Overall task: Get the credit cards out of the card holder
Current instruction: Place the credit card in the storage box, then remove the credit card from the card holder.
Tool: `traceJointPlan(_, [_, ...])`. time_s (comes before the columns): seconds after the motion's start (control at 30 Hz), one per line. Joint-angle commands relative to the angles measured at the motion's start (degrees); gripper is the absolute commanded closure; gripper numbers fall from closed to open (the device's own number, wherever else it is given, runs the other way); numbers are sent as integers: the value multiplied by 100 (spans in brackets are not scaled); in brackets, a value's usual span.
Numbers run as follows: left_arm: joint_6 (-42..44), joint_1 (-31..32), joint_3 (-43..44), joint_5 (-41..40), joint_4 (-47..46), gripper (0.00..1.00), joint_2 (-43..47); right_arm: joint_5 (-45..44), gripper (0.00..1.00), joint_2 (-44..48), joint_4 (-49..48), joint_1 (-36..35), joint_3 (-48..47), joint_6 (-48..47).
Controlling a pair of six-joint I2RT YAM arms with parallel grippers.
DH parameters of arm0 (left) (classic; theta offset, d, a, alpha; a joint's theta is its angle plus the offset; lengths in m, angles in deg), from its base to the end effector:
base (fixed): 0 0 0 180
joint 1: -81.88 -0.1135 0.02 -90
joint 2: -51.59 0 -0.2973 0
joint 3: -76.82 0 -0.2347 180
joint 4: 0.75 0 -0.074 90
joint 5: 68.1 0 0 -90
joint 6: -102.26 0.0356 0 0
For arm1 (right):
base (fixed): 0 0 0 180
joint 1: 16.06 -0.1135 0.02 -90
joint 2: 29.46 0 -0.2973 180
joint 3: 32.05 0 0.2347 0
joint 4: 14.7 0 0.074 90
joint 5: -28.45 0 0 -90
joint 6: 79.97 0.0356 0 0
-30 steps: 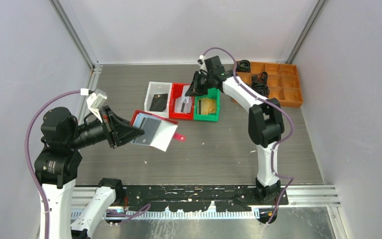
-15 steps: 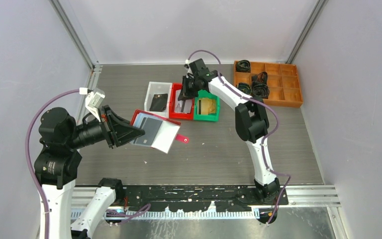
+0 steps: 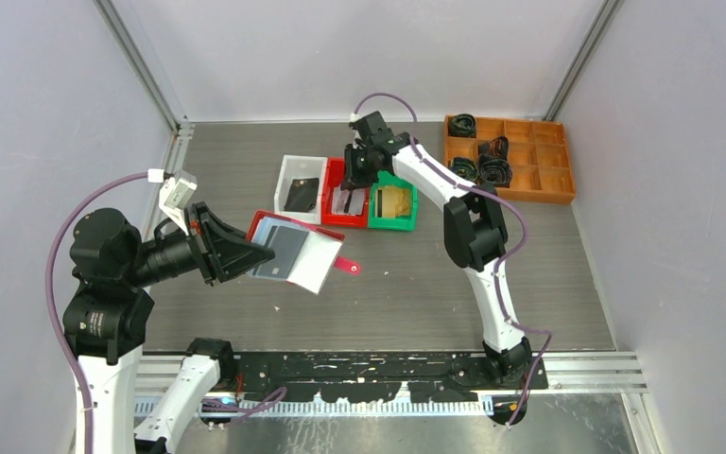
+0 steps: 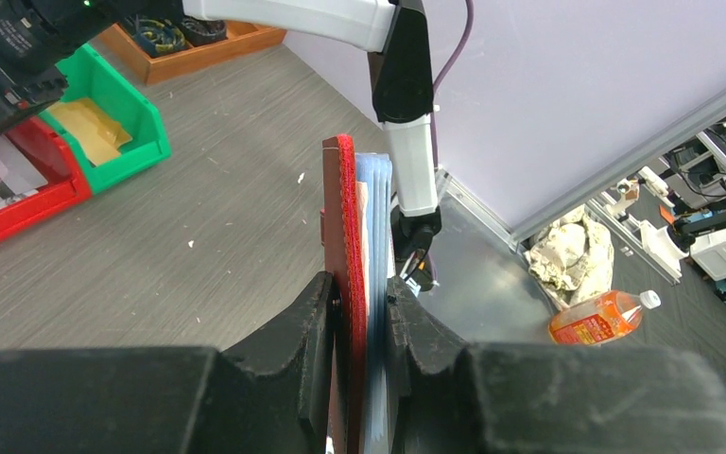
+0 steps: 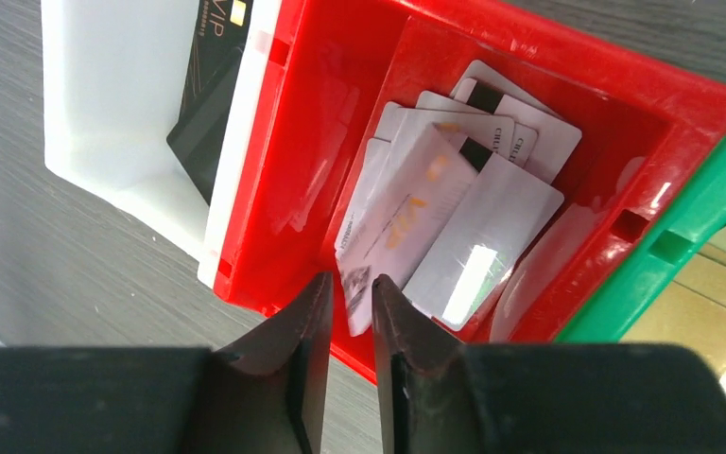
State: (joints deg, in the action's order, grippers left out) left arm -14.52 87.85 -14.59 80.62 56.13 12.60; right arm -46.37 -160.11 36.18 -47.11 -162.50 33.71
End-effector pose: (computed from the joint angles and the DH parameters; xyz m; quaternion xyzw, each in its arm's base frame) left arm 0.0294 -0.0337 0.4676 0.2005 0.7019 -0.5154 0.4488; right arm 0.4376 0.2744 0.2539 -0.1040 0.9299 0.2624 0.2360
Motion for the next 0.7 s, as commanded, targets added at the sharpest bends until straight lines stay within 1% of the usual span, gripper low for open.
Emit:
traceJointPlan(0.0, [-7,8,164,157,-350,100,47,-394,70,216,3,-106,-311,-164])
traceJointPlan(0.27, [-14,14,217,155,-366,100,65,-863,68,879,78,-192,-278,-376])
traceJointPlan(0.33, [-4,4,212,142,-364,100,63,-689,65,1218,116,-182,-221,-354])
traceJointPlan(0.4, [40,9,201,133,-336,100,63,-330,57,1731,19,-182,39,-285])
traceJointPlan(0.47, [35,10,183,135,-339,100,62,243,47,2410,-346,-158,592,-122])
traceJointPlan(0.53, [18,14,173,161,-370,100,65,981,38,3177,-1141,-45,1412,329])
traceJointPlan(0.6, [-7,9,157,196,-401,100,65,1781,25,3940,-2292,142,2345,1054])
traceJointPlan(0.67, [-19,11,127,231,-414,100,69,2257,16,4621,-3301,254,3136,1726])
